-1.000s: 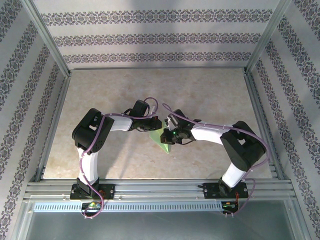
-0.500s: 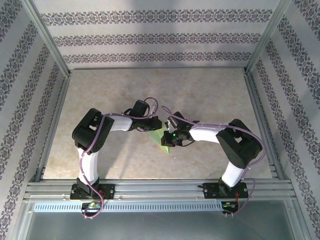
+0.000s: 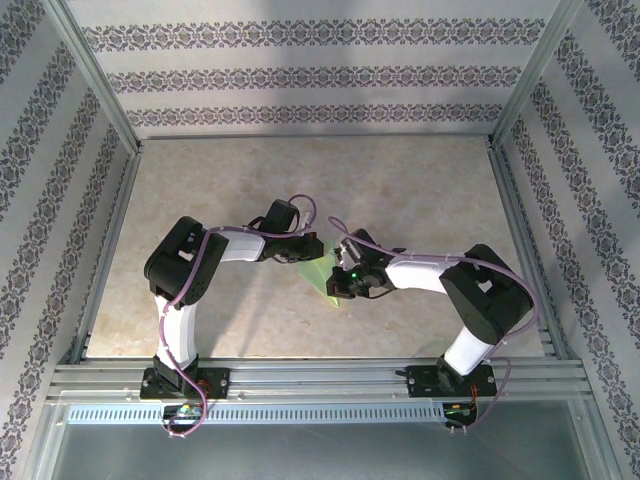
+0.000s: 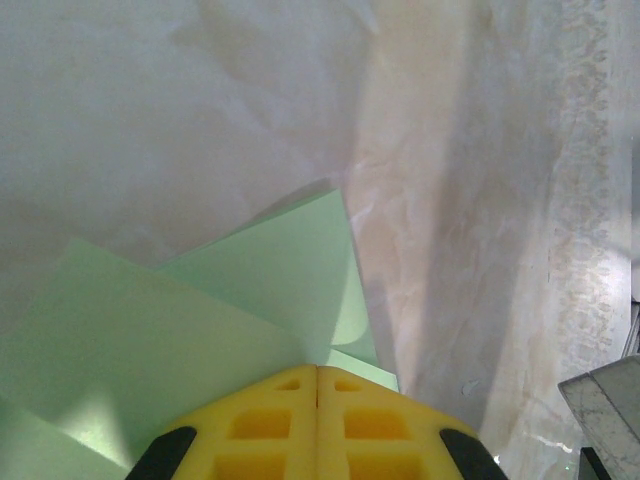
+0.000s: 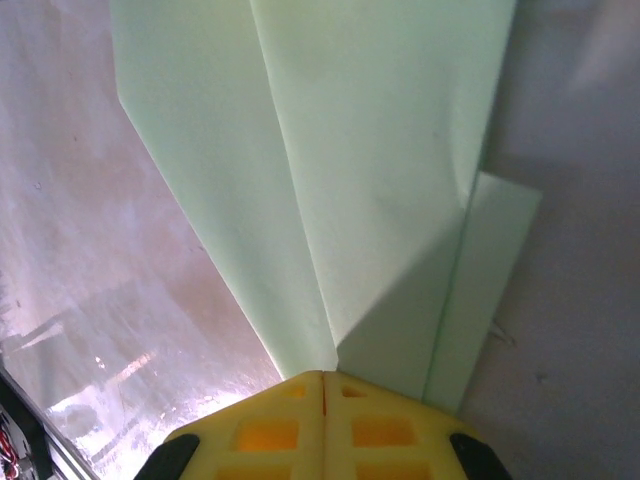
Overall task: Fold a paper plane with a square sheet of paper (fold left side to right side)
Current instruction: Fourth fold the wing at the center of the table.
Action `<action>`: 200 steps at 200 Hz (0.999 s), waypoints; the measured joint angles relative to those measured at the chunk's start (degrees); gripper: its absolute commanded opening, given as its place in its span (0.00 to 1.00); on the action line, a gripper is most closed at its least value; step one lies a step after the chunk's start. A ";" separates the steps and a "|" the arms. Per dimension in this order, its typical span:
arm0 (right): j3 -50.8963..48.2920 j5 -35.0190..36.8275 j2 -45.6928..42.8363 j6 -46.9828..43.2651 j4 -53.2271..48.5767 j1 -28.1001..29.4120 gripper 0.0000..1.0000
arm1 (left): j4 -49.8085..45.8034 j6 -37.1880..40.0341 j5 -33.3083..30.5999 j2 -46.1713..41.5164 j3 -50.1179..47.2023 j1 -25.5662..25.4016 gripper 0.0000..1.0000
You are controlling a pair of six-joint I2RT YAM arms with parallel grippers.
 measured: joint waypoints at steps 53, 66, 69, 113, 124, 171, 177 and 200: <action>-0.92 0.33 -3.54 0.61 -3.10 -0.07 0.00 | 0.00 0.02 0.00 0.00 0.00 0.00 0.00; -0.28 0.31 -4.26 0.59 -4.17 -0.07 0.00 | 0.00 0.02 0.02 0.00 0.00 0.00 0.00; -0.07 0.31 -4.31 0.59 -4.39 -0.07 0.00 | 0.00 0.02 0.00 0.00 0.00 0.00 0.00; 2.01 -1.01 -3.96 0.66 -4.11 0.00 0.00 | 0.02 0.02 0.00 0.00 0.00 0.00 0.00; 2.01 -1.01 -3.30 0.74 -3.85 0.00 0.00 | 0.00 0.02 0.00 0.00 0.00 0.00 0.00; 1.88 -0.98 -1.36 1.07 -3.43 0.00 0.00 | 0.00 0.02 0.00 -0.02 0.00 0.00 0.00; 1.68 -0.98 -1.33 1.07 -3.43 0.00 0.00 | 0.00 0.02 0.00 0.00 0.00 0.00 0.00; 0.85 -0.98 -1.33 1.09 -3.45 0.00 0.00 | -0.02 0.02 0.00 0.00 0.02 0.00 0.00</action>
